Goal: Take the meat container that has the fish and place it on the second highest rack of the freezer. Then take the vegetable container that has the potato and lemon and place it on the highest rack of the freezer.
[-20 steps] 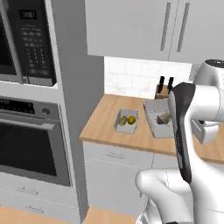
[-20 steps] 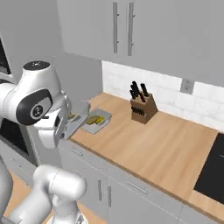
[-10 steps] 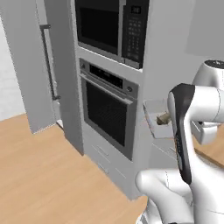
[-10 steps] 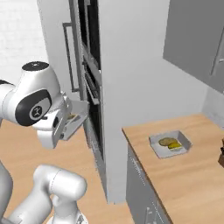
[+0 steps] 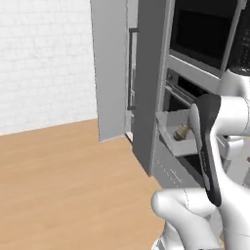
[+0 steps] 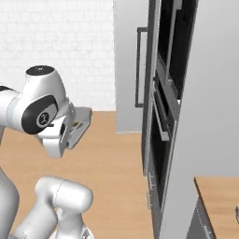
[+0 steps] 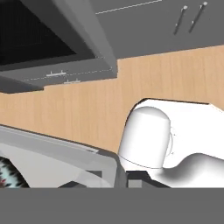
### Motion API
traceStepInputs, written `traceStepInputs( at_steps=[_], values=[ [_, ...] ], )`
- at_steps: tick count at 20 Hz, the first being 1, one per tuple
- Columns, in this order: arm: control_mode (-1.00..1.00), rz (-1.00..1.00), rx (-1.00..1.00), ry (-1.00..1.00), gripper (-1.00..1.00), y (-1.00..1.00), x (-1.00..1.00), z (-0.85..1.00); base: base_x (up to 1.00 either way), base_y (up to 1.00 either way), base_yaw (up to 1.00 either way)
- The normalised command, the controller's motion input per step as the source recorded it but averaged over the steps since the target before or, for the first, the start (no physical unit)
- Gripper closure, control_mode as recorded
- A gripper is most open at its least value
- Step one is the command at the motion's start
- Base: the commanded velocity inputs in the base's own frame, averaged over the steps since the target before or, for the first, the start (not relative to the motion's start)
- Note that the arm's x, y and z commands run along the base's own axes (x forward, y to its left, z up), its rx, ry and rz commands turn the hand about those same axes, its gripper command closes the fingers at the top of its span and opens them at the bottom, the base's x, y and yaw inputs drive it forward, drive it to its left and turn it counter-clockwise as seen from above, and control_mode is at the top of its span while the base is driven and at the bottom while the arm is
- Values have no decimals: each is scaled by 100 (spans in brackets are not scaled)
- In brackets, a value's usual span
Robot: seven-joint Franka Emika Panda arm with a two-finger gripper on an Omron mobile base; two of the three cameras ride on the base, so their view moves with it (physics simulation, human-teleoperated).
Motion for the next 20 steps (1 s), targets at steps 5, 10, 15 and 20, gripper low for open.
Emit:
traceStepInputs(
  at_steps=[5,10,15,20],
  values=[
    [100,0,0,0,100,0,0,0,100,70,15],
    [100,0,0,0,100,0,0,0,100,41,0],
    [100,0,0,0,100,0,0,0,100,0,-1],
    [100,0,0,0,100,0,0,0,95,9,-14]
  ],
)
